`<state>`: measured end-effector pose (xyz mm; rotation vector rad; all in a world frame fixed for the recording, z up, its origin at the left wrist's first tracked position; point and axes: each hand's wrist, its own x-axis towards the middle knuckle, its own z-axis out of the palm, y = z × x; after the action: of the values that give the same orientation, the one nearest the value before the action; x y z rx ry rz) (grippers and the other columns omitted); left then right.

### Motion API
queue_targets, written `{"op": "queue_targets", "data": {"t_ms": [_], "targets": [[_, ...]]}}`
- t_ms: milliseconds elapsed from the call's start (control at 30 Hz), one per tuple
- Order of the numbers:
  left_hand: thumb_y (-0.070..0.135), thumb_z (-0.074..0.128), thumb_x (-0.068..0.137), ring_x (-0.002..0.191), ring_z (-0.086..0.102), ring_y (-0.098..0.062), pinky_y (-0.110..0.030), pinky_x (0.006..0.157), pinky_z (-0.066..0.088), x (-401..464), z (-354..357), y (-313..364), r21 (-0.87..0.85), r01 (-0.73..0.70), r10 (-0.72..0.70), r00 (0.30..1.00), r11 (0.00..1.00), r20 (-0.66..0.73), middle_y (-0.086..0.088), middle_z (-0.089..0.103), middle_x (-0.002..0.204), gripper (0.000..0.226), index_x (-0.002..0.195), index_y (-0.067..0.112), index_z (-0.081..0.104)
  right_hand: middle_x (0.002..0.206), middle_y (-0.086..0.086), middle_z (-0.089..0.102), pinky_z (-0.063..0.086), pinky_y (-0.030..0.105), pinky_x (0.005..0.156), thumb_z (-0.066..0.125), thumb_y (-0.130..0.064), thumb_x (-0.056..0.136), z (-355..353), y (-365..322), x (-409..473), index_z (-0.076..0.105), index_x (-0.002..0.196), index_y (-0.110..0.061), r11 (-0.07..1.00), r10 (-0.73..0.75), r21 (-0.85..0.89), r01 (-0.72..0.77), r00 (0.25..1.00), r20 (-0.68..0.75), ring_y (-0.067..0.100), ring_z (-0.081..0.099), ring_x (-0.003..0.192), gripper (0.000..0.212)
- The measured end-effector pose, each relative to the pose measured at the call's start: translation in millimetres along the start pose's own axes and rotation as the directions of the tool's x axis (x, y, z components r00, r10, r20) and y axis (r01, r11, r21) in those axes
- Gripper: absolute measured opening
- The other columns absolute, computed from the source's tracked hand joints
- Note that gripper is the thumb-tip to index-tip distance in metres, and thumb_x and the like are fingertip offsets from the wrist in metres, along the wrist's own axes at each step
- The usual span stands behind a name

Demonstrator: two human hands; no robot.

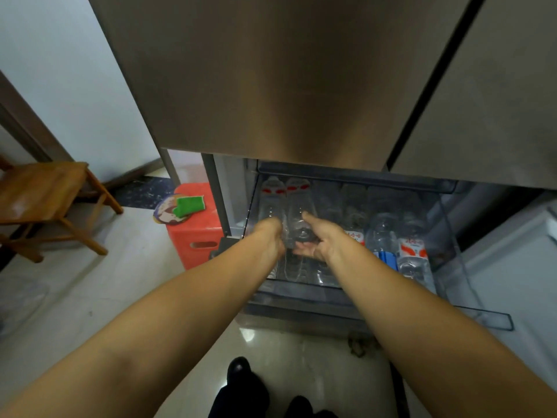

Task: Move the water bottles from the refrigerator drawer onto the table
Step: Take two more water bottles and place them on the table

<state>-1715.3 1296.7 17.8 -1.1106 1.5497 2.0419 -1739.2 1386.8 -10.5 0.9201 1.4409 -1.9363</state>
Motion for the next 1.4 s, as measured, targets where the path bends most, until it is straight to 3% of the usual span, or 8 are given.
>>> {"op": "queue_targets", "data": {"t_ms": [200, 333, 500, 633, 867, 1067, 1267, 1400], "targets": [[0.009, 0.043, 0.101, 0.057, 0.047, -0.021, -0.023, 0.084, 0.05, -27.8, -21.2, -9.6, 0.218, 0.01, -0.022, 0.998, 0.976, 0.053, -0.011, 0.044, 0.061, 0.036, 0.066, 0.007, 0.037, 0.146, 0.019, 0.039, 0.036, 0.057, 0.107, 0.067, -0.024, 0.088, -26.9, 10.8, -13.7, 0.044, 0.137, -0.011, 0.992, 0.05, -0.118, -0.05, 0.999, 0.0, 0.036, 0.057, 0.119, 0.055], [-0.001, 0.037, 0.1, 0.069, 0.044, -0.013, -0.003, 0.051, 0.045, -24.7, -22.8, -7.8, 0.223, 0.026, -0.042, 0.997, 0.974, 0.067, -0.004, 0.042, 0.079, 0.027, 0.074, 0.007, 0.042, 0.112, 0.011, 0.055, 0.047, 0.05, 0.098, 0.058, -0.027, 0.094, -32.4, 14.2, -21.1, 0.045, 0.136, -0.01, 0.875, -0.014, -0.483, -0.012, 0.999, -0.05, 0.022, 0.059, 0.084, 0.047], [0.012, 0.037, 0.102, 0.122, 0.051, -0.032, -0.035, 0.093, 0.043, -17.2, -16.4, 1.9, 0.258, -0.03, 0.025, 0.999, 0.966, 0.023, -0.016, 0.053, 0.114, 0.024, 0.116, 0.0, 0.052, 0.146, 0.016, 0.042, 0.044, 0.039, 0.097, 0.047, -0.048, 0.096, -17.4, -3.0, -21.5, 0.034, 0.146, -0.008, 0.592, -0.227, -0.8, 0.103, 0.973, -0.043, 0.034, 0.049, 0.126, 0.065], [0.028, 0.045, 0.1, 0.066, 0.056, -0.023, -0.033, 0.058, 0.047, 1.9, -9.4, 14.8, 0.244, -0.047, 0.044, 0.999, 0.969, 0.018, -0.011, 0.056, 0.075, 0.03, 0.081, 0.006, 0.052, 0.15, 0.018, 0.038, 0.039, 0.047, 0.105, 0.047, -0.06, 0.091, -2.2, -9.2, -5.9, 0.032, 0.147, -0.004, 0.71, -0.216, -0.696, 0.111, 0.974, -0.066, 0.039, 0.043, 0.133, 0.08], [0.055, 0.075, 0.069, 0.118, 0.057, -0.037, -0.048, 0.099, 0.048, 51.1, -5.0, 6.1, 0.387, -0.054, 0.085, 0.994, 0.921, -0.065, -0.019, 0.052, 0.134, 0.102, 0.146, 0.006, 0.028, 0.126, 0.017, 0.058, 0.049, 0.041, 0.092, 0.052, -0.077, 0.074, 1.5, -9.8, 21.5, 0.051, 0.132, -0.008, 0.786, -0.215, -0.609, 0.105, 0.971, -0.109, 0.036, 0.059, 0.111, 0.09], [0.027, 0.069, 0.086, 0.044, 0.066, -0.019, -0.028, 0.041, 0.052, 36.5, -22.2, 14.4, 0.234, -0.057, 0.03, 0.993, 0.971, 0.117, -0.01, 0.066, 0.072, 0.037, 0.113, 0.005, 0.057, 0.114, 0.016, 0.067, 0.054, 0.048, 0.092, 0.071, -0.063, 0.07, -15.3, -22.3, 43.5, 0.059, 0.122, -0.011, 0.853, -0.138, -0.509, 0.11, 0.99, -0.016, 0.034, 0.067, 0.101, 0.075], [0.028, 0.064, 0.089, 0.053, 0.065, -0.019, -0.028, 0.043, 0.051, 9.2, -29.4, 12.7, 0.213, -0.055, 0.027, 0.991, 0.976, 0.132, -0.007, 0.067, 0.067, 0.021, 0.099, 0.01, 0.062, 0.075, 0.008, 0.07, 0.056, 0.03, 0.05, 0.054, -0.045, 0.094, -25.6, -18.6, 5.6, 0.064, 0.095, -0.012, 0.914, -0.098, -0.391, 0.112, 0.994, 0.056, 0.021, 0.067, 0.058, 0.035], [0.024, 0.072, 0.08, 0.057, 0.071, -0.026, -0.035, 0.051, 0.055, -15.5, -35.6, 14.3, 0.11, -0.022, 0.001, 0.984, 0.994, 0.181, -0.011, 0.072, 0.067, 0.032, 0.106, 0.008, 0.064, 0.098, 0.014, 0.074, 0.059, 0.04, 0.08, 0.068, -0.044, 0.085, -35.0, -19.6, -10.7, 0.067, 0.113, -0.005, 0.967, -0.097, -0.223, 0.124, 0.987, 0.126, 0.027, 0.072, 0.086, 0.048]]}}
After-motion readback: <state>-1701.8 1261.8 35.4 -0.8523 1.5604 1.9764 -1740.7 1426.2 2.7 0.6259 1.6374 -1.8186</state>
